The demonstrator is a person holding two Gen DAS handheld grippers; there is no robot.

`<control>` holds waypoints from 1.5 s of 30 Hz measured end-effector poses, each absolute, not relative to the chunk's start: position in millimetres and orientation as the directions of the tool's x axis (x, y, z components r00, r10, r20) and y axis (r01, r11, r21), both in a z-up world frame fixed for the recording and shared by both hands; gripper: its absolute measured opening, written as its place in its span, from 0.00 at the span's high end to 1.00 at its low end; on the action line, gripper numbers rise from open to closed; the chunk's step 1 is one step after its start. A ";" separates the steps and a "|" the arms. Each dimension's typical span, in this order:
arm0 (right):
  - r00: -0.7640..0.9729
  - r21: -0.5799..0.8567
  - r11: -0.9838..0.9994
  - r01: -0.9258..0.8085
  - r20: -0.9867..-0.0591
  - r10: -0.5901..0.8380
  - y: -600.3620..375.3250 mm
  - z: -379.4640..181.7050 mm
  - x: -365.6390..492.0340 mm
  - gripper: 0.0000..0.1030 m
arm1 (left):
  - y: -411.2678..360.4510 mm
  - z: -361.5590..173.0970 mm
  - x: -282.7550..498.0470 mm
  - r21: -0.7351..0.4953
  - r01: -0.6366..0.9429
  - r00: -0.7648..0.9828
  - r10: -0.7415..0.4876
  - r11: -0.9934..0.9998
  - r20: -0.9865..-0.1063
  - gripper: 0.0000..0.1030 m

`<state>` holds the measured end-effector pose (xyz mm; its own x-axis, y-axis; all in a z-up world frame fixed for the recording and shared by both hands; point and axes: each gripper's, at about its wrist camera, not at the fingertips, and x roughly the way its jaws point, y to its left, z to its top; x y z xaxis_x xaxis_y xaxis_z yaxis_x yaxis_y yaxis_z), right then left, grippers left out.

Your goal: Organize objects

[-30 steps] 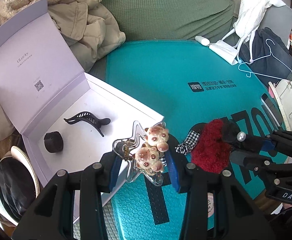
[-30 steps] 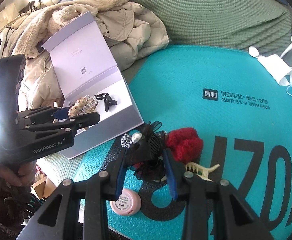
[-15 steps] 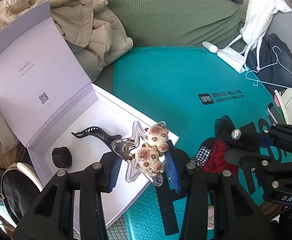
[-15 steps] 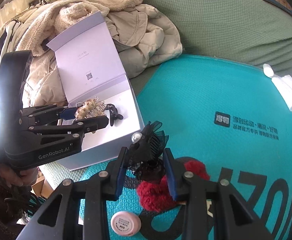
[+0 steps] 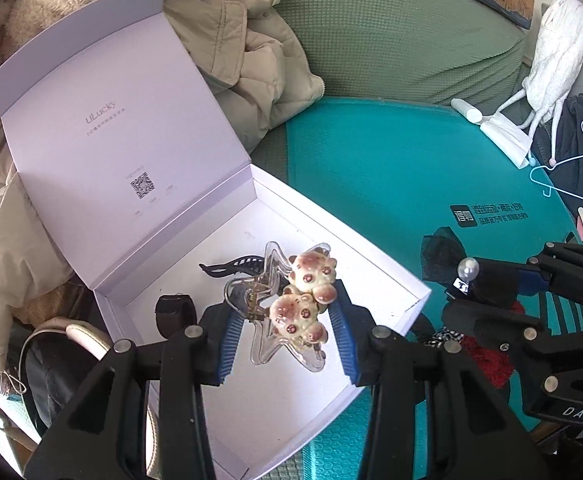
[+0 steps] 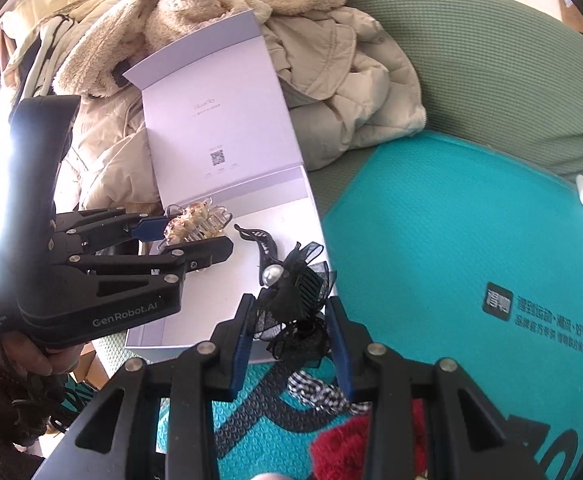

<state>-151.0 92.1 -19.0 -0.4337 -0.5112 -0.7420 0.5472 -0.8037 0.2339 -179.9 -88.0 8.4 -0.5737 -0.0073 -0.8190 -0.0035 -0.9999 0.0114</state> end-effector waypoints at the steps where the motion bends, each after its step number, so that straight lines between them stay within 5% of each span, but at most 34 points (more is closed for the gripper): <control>1: -0.431 0.227 -0.799 0.557 -0.743 -0.512 86.0 -18.8 -152.5 0.66 | -93.3 6.6 -180.3 0.007 0.008 -0.569 -0.010 -1.000 -0.822 0.62; 30: -0.369 0.143 -0.684 0.715 -0.753 -0.544 -25.6 -15.5 -205.7 0.66 | -179.6 4.7 -216.4 0.102 0.100 -0.591 -0.142 -0.990 -0.794 0.62; 45: -0.331 0.180 -0.712 0.679 -0.791 -0.515 -36.4 -56.5 -248.2 0.66 | -189.3 -26.5 -251.4 0.116 0.086 -0.556 -0.145 -0.989 -0.818 0.62</control>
